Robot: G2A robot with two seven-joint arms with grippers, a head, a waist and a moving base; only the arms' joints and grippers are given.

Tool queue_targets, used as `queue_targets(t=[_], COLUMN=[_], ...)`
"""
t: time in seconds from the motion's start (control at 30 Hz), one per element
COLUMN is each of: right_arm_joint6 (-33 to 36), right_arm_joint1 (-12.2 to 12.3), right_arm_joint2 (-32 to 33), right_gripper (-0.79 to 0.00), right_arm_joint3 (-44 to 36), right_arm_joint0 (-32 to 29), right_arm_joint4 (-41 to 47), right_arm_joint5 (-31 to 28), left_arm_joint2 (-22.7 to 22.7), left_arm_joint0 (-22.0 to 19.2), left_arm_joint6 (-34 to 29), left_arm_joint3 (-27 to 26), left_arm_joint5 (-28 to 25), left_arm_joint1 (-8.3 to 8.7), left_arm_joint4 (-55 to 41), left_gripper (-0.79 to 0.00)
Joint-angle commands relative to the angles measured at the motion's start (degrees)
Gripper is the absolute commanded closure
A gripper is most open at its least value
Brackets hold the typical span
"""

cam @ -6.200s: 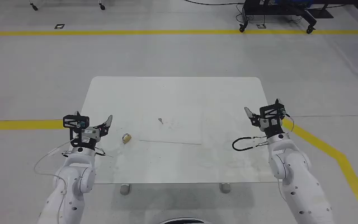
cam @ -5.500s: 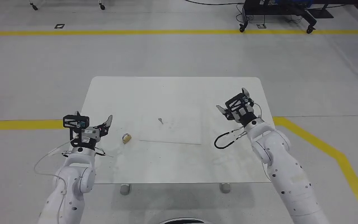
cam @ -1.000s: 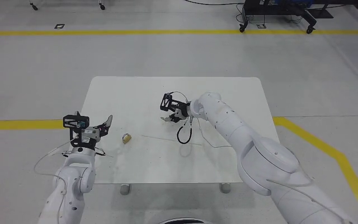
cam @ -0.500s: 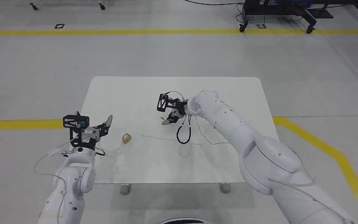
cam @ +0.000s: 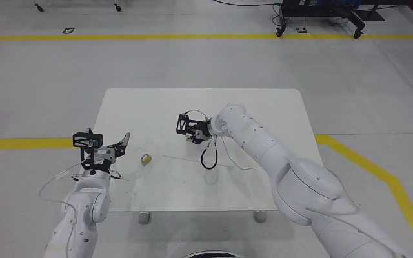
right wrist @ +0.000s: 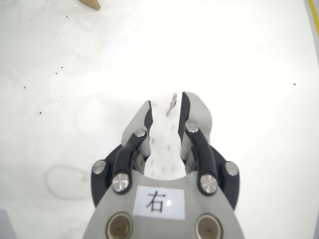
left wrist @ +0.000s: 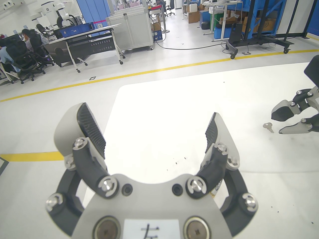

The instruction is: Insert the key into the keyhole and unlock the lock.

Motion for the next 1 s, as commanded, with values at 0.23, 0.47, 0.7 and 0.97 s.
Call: queue_targets(t=[0.23,0.47,0.7,0.97], right_arm_joint6=[-1.0,-5.5,-19.3,-53.1], right_arm_joint1=[-1.2,-1.3,0.4,5.8], right_arm_joint2=[-0.4,-0.3,-0.3,-2.6], right_gripper=[-0.308,-0.342,-0.505,-0.471], right_arm_joint3=[2.0,4.1,5.4,9.1], right_arm_joint0=[0.1,0.5,0.5,-3.0], right_arm_joint4=[-1.0,-1.7,-4.3,-13.8], right_arm_joint5=[2.1,2.6,3.2,8.9], left_arm_joint2=[0.0,0.0,0.0,0.0], left_arm_joint0=[0.0,0.0,0.0,0.0], left_arm_joint6=[0.0,0.0,0.0,0.0], left_arm_joint3=[0.0,0.0,0.0,0.0], left_arm_joint5=[0.0,0.0,0.0,0.0], left_arm_joint1=[0.00,0.00,0.00,0.00], left_arm_joint4=[0.0,0.0,0.0,0.0], left_gripper=[-0.785,-0.785,-0.785,-0.785])
